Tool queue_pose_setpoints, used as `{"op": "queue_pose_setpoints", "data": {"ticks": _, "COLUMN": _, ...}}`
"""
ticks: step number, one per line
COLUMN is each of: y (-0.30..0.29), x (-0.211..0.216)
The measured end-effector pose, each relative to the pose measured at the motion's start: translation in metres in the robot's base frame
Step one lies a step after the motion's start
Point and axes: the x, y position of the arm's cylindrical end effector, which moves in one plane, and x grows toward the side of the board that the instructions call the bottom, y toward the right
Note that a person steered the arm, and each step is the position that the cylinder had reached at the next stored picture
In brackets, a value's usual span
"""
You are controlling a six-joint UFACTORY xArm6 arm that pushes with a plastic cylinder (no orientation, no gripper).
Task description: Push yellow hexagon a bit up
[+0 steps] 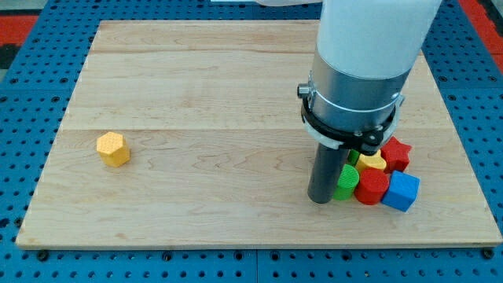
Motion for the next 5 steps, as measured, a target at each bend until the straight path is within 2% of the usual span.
{"op": "queue_pose_setpoints", "data": {"ticks": 2, "y": -0.269, "x": 0.001}}
{"op": "queue_pose_setpoints", "data": {"ticks": 3, "y": -0.282, "x": -0.056}}
{"op": "queue_pose_setpoints", "data": {"ticks": 4, "y": -0.291, "x": -0.093}}
{"op": "queue_pose_setpoints", "data": {"ticks": 5, "y": -0.331, "x": -0.093}}
